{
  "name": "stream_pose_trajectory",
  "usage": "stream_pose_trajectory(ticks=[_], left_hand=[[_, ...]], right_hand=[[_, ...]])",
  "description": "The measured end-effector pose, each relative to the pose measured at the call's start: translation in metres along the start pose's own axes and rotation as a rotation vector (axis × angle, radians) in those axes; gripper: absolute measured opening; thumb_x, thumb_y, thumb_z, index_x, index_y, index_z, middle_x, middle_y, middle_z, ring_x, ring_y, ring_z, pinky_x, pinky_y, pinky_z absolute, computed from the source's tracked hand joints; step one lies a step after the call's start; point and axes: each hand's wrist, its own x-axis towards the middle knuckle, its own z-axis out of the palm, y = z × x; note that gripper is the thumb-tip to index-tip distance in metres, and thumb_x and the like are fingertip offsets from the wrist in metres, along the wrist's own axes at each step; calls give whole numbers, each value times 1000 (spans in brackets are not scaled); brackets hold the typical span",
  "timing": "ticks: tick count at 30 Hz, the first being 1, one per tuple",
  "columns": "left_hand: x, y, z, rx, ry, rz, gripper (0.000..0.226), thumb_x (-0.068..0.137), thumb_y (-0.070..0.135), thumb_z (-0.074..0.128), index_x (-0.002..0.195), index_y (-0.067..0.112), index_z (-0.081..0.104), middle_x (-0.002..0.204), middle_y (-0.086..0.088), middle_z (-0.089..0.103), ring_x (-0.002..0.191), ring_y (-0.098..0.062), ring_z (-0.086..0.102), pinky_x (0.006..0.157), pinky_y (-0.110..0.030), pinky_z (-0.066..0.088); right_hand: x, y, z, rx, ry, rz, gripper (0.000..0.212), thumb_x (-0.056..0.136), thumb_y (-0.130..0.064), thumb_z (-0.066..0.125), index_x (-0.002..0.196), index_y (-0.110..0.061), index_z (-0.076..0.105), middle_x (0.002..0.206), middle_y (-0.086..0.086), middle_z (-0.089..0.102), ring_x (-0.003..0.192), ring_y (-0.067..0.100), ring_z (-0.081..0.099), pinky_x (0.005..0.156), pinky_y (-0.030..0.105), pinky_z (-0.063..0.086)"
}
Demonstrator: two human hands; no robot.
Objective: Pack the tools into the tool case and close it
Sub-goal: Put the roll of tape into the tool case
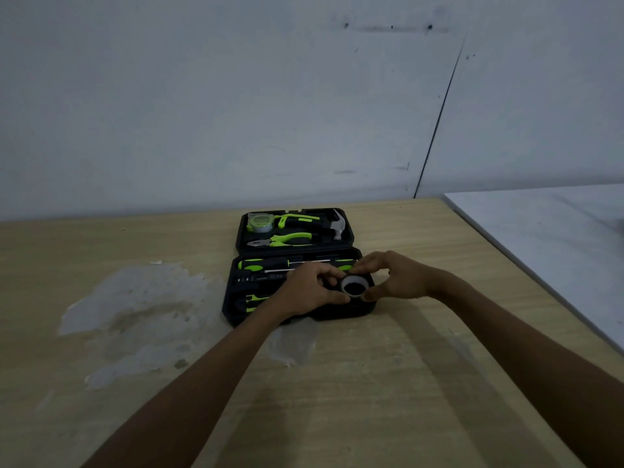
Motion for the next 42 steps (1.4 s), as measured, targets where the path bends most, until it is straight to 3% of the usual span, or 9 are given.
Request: stream_pose_trajectory(ticks=[3, 7, 9, 13, 17, 23, 29, 36, 42], left_hand=[[-1, -1, 0, 8, -4, 0, 44, 64, 25, 83, 105, 19, 69, 82, 8, 58, 63, -2, 46, 62, -19, 40], [-1, -2, 1, 11, 12, -4, 43, 65, 24, 82, 106, 20, 69, 81, 10, 58, 65, -4, 47, 66, -23, 42], [0, -3, 0, 24, 6, 10, 43, 67, 22, 81, 108, 19, 68, 82, 9, 58, 65, -4, 47, 66, -22, 41], [0, -4, 0, 5, 0, 26, 42, 74, 23, 75, 115, 17, 65, 82, 7, 59, 57, 2, 49, 60, -15, 38], [0, -2, 1, 86, 14, 36, 36, 78, 23, 71, 113, 20, 67, 77, 16, 56, 58, 2, 48, 57, -10, 35], [0, -2, 2, 96, 24, 34, 36, 75, 24, 73, 110, 22, 68, 78, 11, 57, 59, -2, 47, 59, -16, 36], [-1, -1, 1, 126, 35, 63, 33, 74, 24, 74, 107, 22, 70, 74, 15, 54, 59, 0, 46, 60, -18, 35], [0, 0, 2, 109, 36, 31, 30, 71, 25, 76, 101, 25, 72, 71, 14, 54, 55, 5, 48, 65, -23, 38], [3, 3, 1, 125, -10, -5, 28, 74, 26, 74, 101, 26, 71, 74, 7, 55, 64, -4, 49, 72, -28, 41]], right_hand=[[3, 3, 2, -1, -17, 32, 46, 79, -14, 73, 124, -12, 62, 126, 3, 54, 113, 14, 48, 76, -5, 35], [8, 13, 6, -22, -38, 137, 62, 72, -34, 78, 127, -17, 54, 134, -5, 47, 119, 12, 46, 92, 23, 39], [10, 16, 7, -17, -31, 146, 61, 70, -35, 79, 124, -18, 55, 130, -3, 49, 113, 11, 49, 90, 26, 42], [6, 8, 4, -11, -12, 111, 54, 72, -27, 79, 121, -17, 59, 123, -1, 54, 114, 17, 54, 86, 20, 45], [0, -7, 2, -64, -20, -19, 42, 81, -9, 71, 121, -11, 63, 113, 1, 58, 85, 4, 53, 69, -1, 40], [-1, -6, 2, -99, 10, -48, 35, 79, -12, 73, 114, -9, 68, 123, 10, 60, 82, -2, 52, 68, -4, 39], [-1, -10, 2, -107, 25, -45, 34, 79, -12, 73, 113, -8, 69, 123, 13, 59, 94, 12, 54, 66, -1, 41], [-1, -20, 0, -161, 16, -25, 33, 78, -16, 74, 110, -9, 71, 122, 14, 60, 110, 27, 56, 91, 42, 49], [2, -24, 1, -178, 19, 0, 28, 78, -15, 74, 105, -8, 73, 120, 16, 61, 105, 28, 58, 88, 41, 48]])
